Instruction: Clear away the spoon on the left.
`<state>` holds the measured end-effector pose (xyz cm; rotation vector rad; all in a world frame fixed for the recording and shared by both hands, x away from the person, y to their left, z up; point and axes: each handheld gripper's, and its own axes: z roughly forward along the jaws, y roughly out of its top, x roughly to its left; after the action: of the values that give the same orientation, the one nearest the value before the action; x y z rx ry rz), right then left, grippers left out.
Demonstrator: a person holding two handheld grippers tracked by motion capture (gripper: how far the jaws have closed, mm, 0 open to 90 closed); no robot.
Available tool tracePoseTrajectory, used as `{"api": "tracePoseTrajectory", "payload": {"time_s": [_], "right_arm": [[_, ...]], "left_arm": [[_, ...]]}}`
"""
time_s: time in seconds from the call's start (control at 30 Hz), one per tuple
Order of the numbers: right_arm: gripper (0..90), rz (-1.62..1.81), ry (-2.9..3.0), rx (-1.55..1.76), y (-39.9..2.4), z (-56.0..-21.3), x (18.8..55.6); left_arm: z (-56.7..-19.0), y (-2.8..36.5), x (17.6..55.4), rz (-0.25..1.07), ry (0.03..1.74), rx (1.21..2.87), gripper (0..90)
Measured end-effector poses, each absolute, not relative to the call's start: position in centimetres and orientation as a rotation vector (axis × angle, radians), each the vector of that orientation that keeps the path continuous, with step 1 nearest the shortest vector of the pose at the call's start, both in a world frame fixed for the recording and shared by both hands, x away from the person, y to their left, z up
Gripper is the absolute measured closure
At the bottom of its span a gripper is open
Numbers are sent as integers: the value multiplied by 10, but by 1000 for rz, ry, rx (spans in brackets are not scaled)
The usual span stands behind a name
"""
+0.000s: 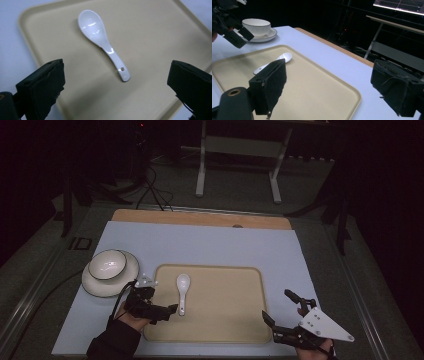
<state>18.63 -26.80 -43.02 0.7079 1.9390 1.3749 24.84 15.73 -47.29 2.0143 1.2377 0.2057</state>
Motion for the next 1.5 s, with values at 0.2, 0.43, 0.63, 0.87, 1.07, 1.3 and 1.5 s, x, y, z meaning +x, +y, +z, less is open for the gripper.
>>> {"api": "tracePoseTrajectory", "payload": {"time_s": [0.2, 0.43, 0.63, 0.87, 1.07, 1.3, 1.5], "right_arm": [[132, 1374, 1938, 709, -268, -430, 186], [132, 1368, 1937, 719, -268, -431, 185], [132, 1364, 1933, 720, -269, -431, 184], [131, 1357, 1936, 722, -269, -431, 183], [131, 1356, 1936, 722, -269, -431, 183], [132, 1355, 1938, 721, -268, -431, 183], [132, 1354, 1938, 716, -268, -431, 182]], "left_arm": [[-471, 168, 245, 241, 1239, 2008, 20], [-472, 181, 241, 255, 1245, 1987, 20], [-472, 194, 237, 273, 1268, 1967, 20], [-476, 209, 230, 286, 1272, 1932, 20], [-482, 217, 225, 289, 1293, 1913, 20], [-489, 226, 219, 306, 1319, 1888, 20], [-494, 230, 214, 307, 1323, 1875, 20]]}}
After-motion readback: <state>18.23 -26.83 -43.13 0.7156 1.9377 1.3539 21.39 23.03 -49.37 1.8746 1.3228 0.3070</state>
